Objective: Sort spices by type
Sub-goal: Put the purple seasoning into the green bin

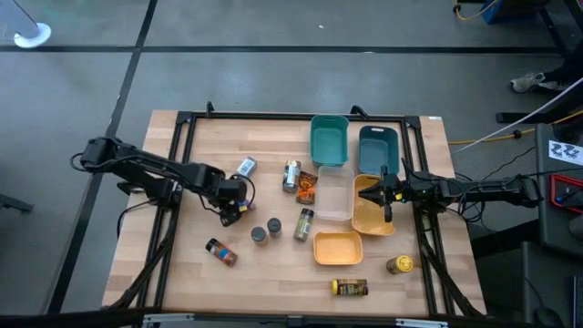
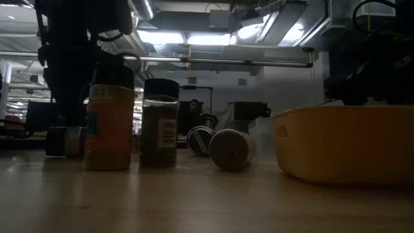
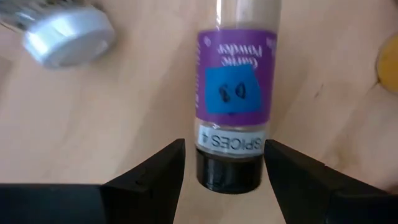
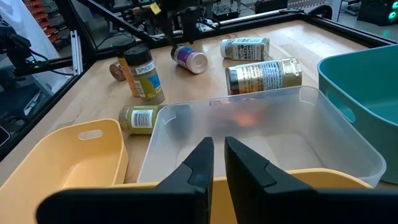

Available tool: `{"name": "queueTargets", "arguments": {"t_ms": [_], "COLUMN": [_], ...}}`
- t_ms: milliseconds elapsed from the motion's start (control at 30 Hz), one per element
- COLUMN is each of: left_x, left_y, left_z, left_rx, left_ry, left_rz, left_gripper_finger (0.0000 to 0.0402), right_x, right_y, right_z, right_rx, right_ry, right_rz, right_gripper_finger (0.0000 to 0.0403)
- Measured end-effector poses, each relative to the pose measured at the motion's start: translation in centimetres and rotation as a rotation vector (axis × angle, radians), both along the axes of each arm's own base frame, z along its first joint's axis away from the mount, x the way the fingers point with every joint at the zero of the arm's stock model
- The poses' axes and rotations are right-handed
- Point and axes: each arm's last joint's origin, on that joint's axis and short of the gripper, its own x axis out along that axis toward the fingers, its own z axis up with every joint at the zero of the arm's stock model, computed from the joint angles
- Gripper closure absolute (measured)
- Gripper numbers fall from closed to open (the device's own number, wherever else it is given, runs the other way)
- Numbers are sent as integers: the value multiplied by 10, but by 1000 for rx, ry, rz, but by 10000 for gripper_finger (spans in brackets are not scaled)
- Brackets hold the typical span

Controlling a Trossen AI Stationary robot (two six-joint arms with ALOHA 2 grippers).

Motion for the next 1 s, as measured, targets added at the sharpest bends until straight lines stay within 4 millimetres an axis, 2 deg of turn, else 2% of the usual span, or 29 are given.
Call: {"name": "queueTargets", "arguments": {"t_ms": [233, 500, 1000], "left_x": [4, 11, 18], "left_y": [-1, -1, -1], "left_z": [-8, -26, -26], "left_rx": [-7, -3, 29], "left_ry": [35, 44, -31], "left_rz": [-4, -43, -94], "left_gripper_finger": [192, 191, 191], "right_x": [0, 0, 0], "right_y": [0, 0, 0], "right_z": [0, 0, 0], "right_rx": [0, 3, 3], "right_ry": [1, 2, 2], "right_rz": [2, 10, 10], "right_gripper_finger": [361, 361, 361]}}
